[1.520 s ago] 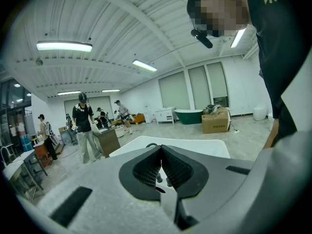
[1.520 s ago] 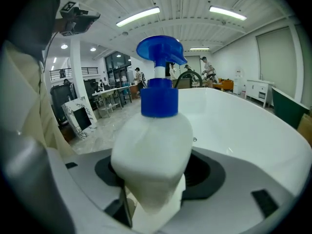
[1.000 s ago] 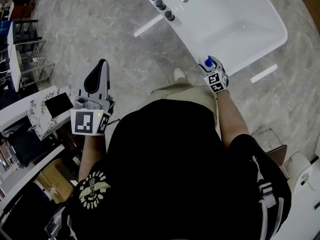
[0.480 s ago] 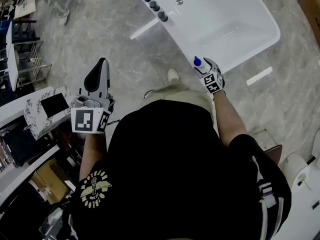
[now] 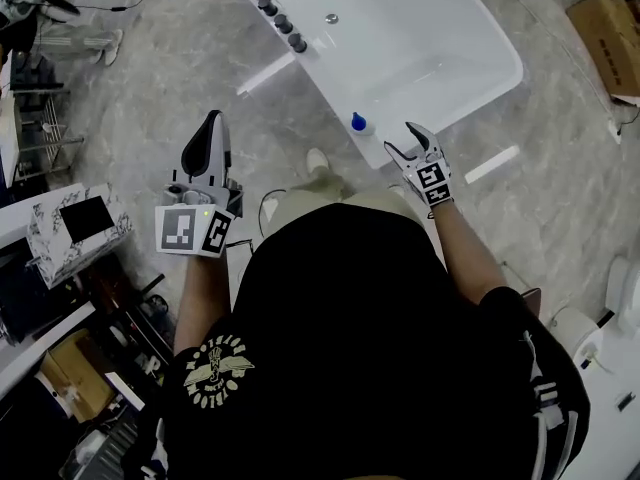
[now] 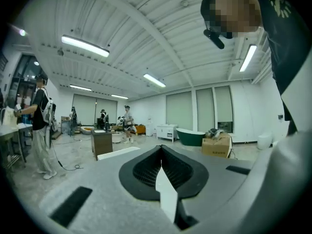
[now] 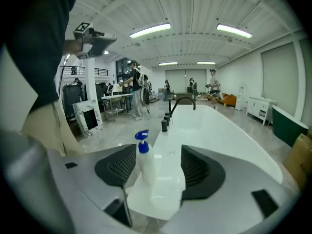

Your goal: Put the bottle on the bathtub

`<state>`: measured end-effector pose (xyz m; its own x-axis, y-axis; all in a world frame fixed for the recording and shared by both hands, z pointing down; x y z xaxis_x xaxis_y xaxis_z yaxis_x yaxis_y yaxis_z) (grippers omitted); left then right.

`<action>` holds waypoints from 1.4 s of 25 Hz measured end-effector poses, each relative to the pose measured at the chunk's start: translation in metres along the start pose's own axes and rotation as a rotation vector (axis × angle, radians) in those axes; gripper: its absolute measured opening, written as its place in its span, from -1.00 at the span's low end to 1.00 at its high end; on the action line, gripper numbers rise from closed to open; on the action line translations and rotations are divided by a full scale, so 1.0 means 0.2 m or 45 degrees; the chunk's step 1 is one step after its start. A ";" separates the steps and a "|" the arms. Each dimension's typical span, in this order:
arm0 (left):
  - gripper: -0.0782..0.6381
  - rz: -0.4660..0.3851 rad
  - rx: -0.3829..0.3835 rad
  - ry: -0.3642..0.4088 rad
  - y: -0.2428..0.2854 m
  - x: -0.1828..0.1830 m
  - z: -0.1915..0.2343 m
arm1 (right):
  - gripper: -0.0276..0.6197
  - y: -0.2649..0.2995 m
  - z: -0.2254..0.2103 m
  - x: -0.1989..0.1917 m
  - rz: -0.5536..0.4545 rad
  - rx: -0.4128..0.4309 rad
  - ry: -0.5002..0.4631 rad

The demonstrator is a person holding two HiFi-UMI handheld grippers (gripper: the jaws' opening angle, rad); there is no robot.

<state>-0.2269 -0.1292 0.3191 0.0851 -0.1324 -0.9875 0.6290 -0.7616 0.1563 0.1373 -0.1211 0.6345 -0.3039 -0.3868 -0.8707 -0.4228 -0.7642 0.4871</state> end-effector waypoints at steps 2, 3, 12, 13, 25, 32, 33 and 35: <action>-0.76 -0.056 -0.001 -0.029 0.04 0.00 -0.06 | -0.09 -0.12 -0.08 0.15 -0.105 -0.029 0.031; -0.76 -0.081 -0.003 -0.039 0.07 -0.01 -0.10 | -0.09 -0.19 -0.13 0.23 -0.163 -0.044 0.052; -0.76 -0.189 -0.015 -0.061 0.16 0.05 -0.38 | -0.87 -0.78 -0.33 0.81 -0.429 -0.078 0.115; -0.76 -0.192 -0.016 -0.061 0.18 0.07 -0.40 | -0.88 -0.82 -0.34 0.86 -0.439 -0.059 0.136; -0.76 -0.204 -0.100 -0.019 0.30 0.15 -0.63 | -0.88 -1.11 -0.47 1.04 -0.577 -0.031 0.218; -0.76 -0.241 -0.121 -0.060 0.33 0.15 -0.70 | -0.88 -1.18 -0.52 0.98 -0.544 -0.089 0.214; -0.76 -0.243 -0.123 -0.063 0.34 0.15 -0.70 | -0.88 -1.19 -0.52 0.97 -0.539 -0.093 0.216; -0.76 -0.245 -0.123 -0.064 0.35 0.15 -0.72 | -0.88 -1.21 -0.53 0.96 -0.531 -0.099 0.217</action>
<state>-0.0687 -0.0943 0.2976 -0.0812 -0.0237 -0.9964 0.7013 -0.7117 -0.0402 0.2725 -0.0653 0.3419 0.0262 -0.1119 -0.9934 -0.4118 -0.9067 0.0913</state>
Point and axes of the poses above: the fingertips, and each gripper's own axes: y forward along the fingers, z to its left, x out of its top, the point moved 9 cm from there along -y, backward along the fingers, and after that the axes turned 14 degrees about -x, right-handed, at the moved point
